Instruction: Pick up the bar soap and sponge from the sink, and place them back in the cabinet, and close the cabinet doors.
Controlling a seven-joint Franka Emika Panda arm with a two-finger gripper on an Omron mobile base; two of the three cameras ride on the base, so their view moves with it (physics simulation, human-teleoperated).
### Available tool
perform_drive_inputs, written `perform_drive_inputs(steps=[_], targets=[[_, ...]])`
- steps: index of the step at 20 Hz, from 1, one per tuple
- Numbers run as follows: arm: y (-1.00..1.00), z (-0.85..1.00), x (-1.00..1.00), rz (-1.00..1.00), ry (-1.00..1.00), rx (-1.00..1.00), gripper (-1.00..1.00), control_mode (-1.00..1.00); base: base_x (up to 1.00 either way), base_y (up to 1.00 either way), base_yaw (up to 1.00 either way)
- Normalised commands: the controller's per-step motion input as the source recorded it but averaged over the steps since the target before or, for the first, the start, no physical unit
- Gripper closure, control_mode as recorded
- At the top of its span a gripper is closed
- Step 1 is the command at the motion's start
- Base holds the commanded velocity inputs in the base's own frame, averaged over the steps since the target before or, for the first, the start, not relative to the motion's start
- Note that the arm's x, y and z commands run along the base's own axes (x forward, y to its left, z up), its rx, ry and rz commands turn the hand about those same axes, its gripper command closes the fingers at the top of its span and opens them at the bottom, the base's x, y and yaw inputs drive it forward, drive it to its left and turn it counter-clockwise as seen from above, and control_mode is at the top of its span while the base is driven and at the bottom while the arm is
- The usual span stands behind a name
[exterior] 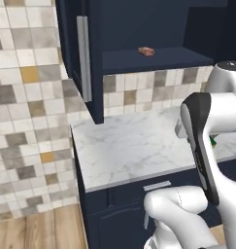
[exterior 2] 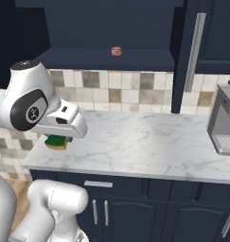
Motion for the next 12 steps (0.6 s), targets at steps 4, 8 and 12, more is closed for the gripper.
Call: perform_drive_inputs(steps=[4, 8, 12], targets=[[0.00, 0.00, 0.00, 0.00, 0.00, 0.00, 1.00, 1.00, 0.43, -0.04, 0.00], [0.00, 0.00, 0.00, 0.00, 0.00, 0.00, 1.00, 1.00, 0.42, -0.13, 0.03], [0.00, 0.00, 0.00, 0.00, 0.00, 0.00, 1.00, 1.00, 0.47, -0.14, 0.03]])
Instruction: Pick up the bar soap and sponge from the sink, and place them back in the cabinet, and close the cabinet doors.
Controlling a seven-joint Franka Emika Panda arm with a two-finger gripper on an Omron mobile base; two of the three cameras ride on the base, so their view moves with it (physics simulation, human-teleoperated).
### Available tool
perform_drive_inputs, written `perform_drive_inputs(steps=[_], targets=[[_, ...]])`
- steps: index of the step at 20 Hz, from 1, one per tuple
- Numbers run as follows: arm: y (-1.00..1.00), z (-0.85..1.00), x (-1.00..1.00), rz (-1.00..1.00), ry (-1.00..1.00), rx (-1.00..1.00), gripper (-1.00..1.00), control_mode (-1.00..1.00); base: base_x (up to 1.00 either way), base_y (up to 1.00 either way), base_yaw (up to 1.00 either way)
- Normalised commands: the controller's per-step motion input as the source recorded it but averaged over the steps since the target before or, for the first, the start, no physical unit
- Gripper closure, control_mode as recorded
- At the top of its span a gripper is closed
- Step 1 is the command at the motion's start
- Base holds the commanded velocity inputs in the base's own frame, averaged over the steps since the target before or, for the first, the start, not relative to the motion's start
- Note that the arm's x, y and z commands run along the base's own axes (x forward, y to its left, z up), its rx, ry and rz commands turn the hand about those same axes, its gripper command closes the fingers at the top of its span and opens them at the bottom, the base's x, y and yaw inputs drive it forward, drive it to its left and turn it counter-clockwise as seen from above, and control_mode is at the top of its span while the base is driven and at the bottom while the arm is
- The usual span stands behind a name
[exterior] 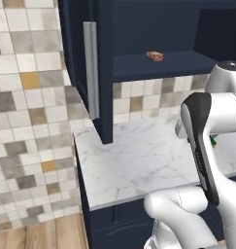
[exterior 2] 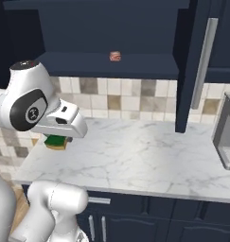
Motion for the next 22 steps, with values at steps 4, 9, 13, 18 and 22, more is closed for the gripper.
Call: perform_drive_inputs(steps=[4, 9, 13, 18, 22], targets=[[0.00, 0.00, 0.00, 0.00, 0.00, 0.00, 1.00, 1.00, 0.36, -0.25, 0.06], [0.00, 0.00, 0.00, 0.00, 0.00, 0.00, 1.00, 1.00, 0.15, -0.32, 0.04], [0.00, 0.00, 0.00, 0.00, 0.00, 0.00, 1.00, 1.00, 0.10, -0.39, 0.03], [0.00, 0.00, 0.00, 0.00, 0.00, 0.00, 1.00, 1.00, 0.29, -0.26, 0.01], [0.00, 0.00, 0.00, 0.00, 0.00, 0.00, 1.00, 1.00, 0.31, -0.19, 0.00]])
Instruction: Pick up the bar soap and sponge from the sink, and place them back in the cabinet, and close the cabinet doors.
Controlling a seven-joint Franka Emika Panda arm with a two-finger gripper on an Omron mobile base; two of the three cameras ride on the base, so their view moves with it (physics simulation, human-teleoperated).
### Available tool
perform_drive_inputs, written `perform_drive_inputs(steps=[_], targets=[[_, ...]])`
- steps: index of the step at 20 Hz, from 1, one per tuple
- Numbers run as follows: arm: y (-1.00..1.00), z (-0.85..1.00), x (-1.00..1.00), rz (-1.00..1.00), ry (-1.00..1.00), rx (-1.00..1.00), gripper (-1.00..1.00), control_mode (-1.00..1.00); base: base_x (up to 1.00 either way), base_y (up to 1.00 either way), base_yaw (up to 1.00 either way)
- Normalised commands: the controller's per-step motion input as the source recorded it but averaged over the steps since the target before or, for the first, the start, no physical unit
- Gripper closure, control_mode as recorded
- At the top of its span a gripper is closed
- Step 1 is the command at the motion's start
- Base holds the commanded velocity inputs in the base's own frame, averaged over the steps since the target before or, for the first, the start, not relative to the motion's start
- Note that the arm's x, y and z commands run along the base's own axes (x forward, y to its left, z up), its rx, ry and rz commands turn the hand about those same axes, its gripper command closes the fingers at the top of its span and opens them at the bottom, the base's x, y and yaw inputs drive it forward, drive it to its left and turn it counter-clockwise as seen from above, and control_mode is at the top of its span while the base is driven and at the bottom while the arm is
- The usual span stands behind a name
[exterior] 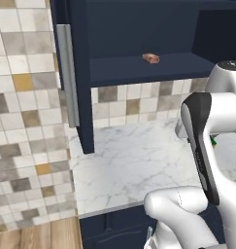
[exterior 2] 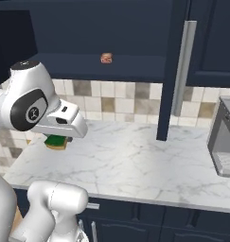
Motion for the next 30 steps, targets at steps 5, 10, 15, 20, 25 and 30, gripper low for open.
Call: perform_drive_inputs(steps=[5, 10, 15, 20, 25, 30], targets=[[0.00, 0.00, 0.00, 0.00, 0.00, 0.00, 1.00, 1.00, 0.43, -0.15, 0.04], [0.00, 0.00, 0.00, 0.00, 0.00, 0.00, 1.00, 1.00, 0.35, -0.09, 0.02], [0.00, 0.00, 0.00, 0.00, 0.00, 0.00, 1.00, 1.00, 0.43, -0.08, 0.02], [0.00, 0.00, 0.00, 0.00, 0.00, 0.00, 1.00, 1.00, 0.23, -0.01, 0.01], [0.00, 0.00, 0.00, 0.00, 0.00, 0.00, 1.00, 1.00, 0.00, 0.00, 0.01], [0.00, 0.00, 0.00, 0.00, 0.00, 0.00, 1.00, 1.00, 0.00, 0.00, 0.00]])
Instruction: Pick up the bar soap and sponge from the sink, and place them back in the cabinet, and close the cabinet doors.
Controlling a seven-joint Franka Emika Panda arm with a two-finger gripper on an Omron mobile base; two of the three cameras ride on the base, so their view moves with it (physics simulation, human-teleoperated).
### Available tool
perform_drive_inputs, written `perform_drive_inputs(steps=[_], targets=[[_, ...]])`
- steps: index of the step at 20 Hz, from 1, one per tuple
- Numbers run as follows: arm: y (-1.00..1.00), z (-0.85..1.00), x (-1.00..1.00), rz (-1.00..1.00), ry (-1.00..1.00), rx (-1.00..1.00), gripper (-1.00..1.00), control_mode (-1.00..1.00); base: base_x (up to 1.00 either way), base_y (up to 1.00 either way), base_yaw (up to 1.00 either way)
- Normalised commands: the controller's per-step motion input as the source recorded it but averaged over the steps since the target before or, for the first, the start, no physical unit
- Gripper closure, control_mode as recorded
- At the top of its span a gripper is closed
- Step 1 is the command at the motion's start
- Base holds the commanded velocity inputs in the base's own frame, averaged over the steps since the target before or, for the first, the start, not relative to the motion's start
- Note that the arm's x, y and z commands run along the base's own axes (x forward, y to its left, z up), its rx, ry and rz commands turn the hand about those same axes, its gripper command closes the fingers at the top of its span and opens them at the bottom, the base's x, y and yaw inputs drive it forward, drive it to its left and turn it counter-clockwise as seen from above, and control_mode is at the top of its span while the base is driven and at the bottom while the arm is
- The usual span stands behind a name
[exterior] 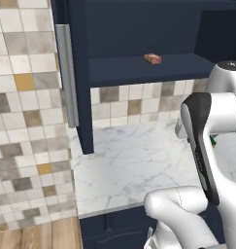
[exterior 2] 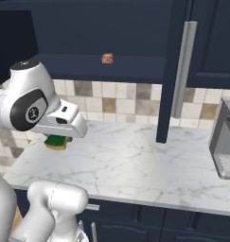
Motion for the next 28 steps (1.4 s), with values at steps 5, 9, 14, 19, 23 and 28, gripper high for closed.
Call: perform_drive_inputs(steps=[5, 9, 14, 19, 23, 28], targets=[[0.00, 0.00, 0.01, 0.00, -0.23, 0.00, 1.00, -1.00, 0.00, 0.00, 0.00], [0.00, 0.10, 0.05, 0.00, -0.28, 0.00, 1.00, -1.00, 0.00, 0.00, 0.00], [0.00, 0.22, 0.10, 0.00, -0.25, 0.00, 1.00, -1.00, 0.00, 0.00, 0.00], [0.09, 0.45, 0.05, 0.00, -0.13, 0.00, 1.00, -1.00, 0.00, 0.00, 0.00], [0.19, 0.51, 0.00, 0.00, -0.09, 0.00, 1.00, -1.00, 0.00, 0.00, 0.00], [0.18, 0.40, 0.00, 0.00, -0.10, 0.00, 1.00, -1.00, 0.00, 0.00, 0.00]])
